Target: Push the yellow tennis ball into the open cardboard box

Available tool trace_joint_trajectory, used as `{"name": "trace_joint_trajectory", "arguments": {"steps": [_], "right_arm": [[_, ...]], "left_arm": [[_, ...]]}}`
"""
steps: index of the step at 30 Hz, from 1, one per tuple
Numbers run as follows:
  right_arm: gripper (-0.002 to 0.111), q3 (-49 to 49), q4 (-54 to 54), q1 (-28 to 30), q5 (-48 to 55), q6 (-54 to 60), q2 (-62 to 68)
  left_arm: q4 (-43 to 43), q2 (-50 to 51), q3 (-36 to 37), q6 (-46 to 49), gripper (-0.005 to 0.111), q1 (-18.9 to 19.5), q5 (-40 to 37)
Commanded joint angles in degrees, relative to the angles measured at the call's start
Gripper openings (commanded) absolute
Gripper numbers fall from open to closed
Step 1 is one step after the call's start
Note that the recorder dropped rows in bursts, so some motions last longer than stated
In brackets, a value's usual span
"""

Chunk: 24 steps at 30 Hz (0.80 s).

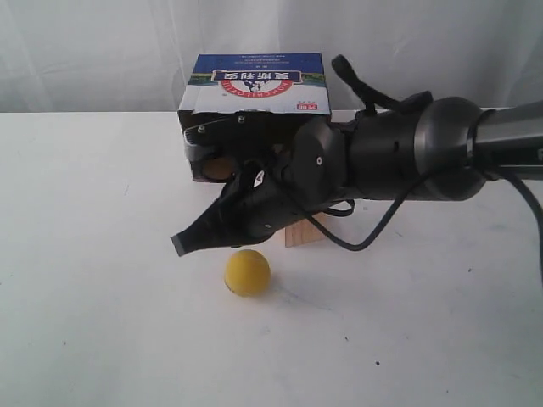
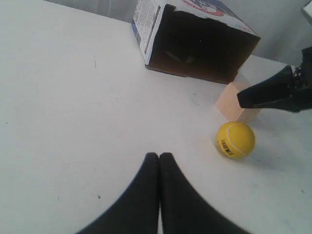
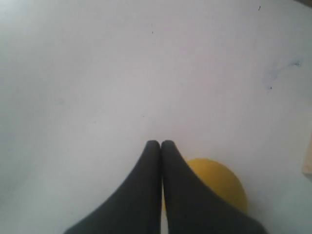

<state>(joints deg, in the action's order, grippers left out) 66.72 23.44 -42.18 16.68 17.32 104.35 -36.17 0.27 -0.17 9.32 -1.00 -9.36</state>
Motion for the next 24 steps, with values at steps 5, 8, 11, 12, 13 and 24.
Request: {"name": "trace_joint_trajectory", "arguments": {"steps": [5,8,11,12,13,24], "right_arm": [[0.0,-0.02,-3.15,2.88,0.08,-0.81,5.61],[0.0,-0.02,-3.15,4.05,0.42,-3.3,7.38],[0.0,-0.02,-3.02,3.92,0.56,-3.39,8.16],[0.0,-0.02,-2.27,3.79,0.45,-3.39,8.24],[0.0,-0.02,-2.14,3.5,0.33,-3.39,8.24],[0.0,2.02,-2.05,-0.56,-2.07,-3.39,8.24]], "left_arm": [[-3.66,-0.27,0.17,-0.56,0.0,-0.41,-1.45],[-5.62,-0.27,0.17,-0.56,0.0,-0.41,-1.43],[-6.01,-0.27,0.17,-0.56,0.0,-0.41,-1.91],[-6.01,-0.27,0.17,-0.56,0.0,-0.41,-2.13],[-6.01,-0.27,0.17,-0.46,0.0,-0.41,-2.15],[-6.01,-0.27,0.17,-0.46,0.0,-0.41,-2.25]]}}
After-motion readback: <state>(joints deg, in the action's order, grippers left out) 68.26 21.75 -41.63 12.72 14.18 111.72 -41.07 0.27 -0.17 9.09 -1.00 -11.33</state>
